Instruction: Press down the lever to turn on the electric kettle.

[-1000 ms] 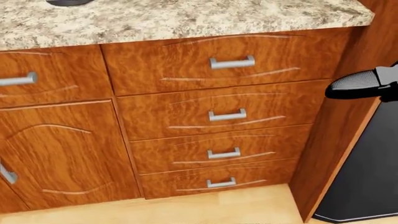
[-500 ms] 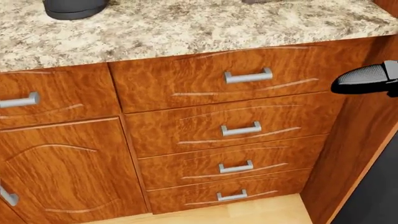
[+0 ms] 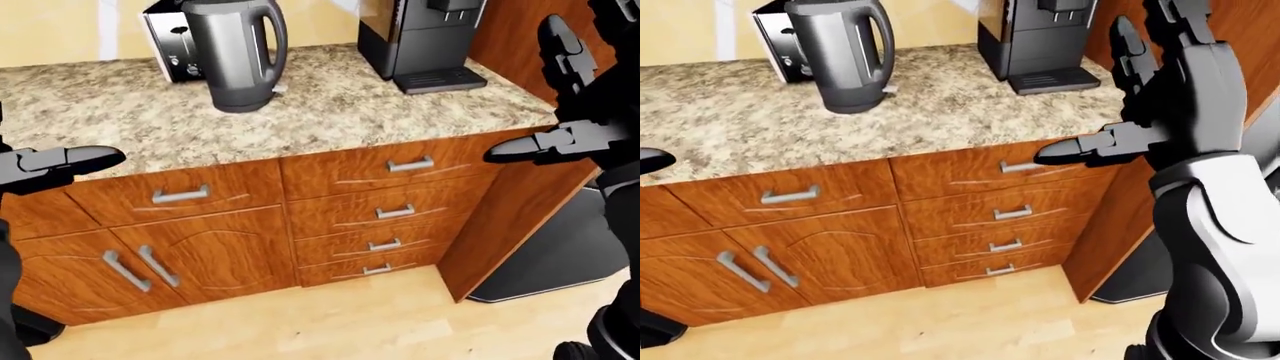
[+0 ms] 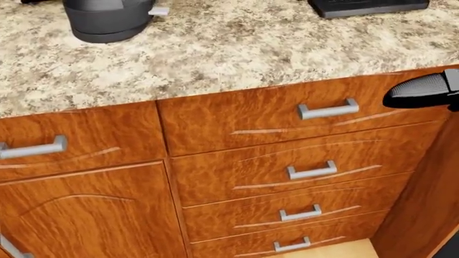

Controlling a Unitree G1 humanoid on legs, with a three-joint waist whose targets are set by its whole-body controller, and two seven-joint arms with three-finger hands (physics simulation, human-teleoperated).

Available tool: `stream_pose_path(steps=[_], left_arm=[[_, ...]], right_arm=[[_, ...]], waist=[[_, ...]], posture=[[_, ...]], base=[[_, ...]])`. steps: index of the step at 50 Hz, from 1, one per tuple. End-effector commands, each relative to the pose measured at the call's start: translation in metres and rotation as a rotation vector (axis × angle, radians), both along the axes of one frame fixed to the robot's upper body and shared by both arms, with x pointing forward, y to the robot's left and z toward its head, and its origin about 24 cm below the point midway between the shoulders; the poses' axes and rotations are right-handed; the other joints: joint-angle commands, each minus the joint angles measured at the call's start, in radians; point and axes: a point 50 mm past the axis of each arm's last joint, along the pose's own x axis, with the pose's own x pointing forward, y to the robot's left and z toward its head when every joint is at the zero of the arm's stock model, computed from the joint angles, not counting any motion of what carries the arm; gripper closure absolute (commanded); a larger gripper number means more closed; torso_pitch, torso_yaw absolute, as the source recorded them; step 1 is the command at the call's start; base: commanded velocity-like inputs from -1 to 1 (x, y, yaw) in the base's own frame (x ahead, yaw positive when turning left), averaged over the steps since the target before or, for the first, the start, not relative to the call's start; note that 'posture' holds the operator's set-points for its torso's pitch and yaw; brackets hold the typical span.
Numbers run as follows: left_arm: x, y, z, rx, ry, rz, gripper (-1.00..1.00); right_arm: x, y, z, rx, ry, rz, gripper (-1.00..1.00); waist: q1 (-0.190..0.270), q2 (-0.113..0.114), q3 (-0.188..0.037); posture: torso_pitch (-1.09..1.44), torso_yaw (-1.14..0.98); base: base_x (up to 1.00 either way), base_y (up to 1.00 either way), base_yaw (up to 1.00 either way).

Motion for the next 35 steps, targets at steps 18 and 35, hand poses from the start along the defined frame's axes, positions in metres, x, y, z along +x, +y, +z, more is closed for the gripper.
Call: stream_pose_path(steps=[18,35], left_arm=[[-0.0046,-0.0037,0.0117,0.034,-0.059,-0.006,-1.0],[-0.0057,-0.0037,0.0111,0.034,-0.061,-0.005,-1.0]], right_arm=[[-0.0049,-0.001,0.0108,-0.01,-0.059,-0.011,-1.0],[-0.0052,-0.0003,0.0095,-0.012,-0.058,-0.008,-1.0]], waist=[[-0.018,0.088,-0.021],[-0.014,-0.036,-0.026]], posture=[[0.0,0.0],[0.0,0.0]], base=[[0.19,0.28,0.0],[0.2,0.26,0.0]])
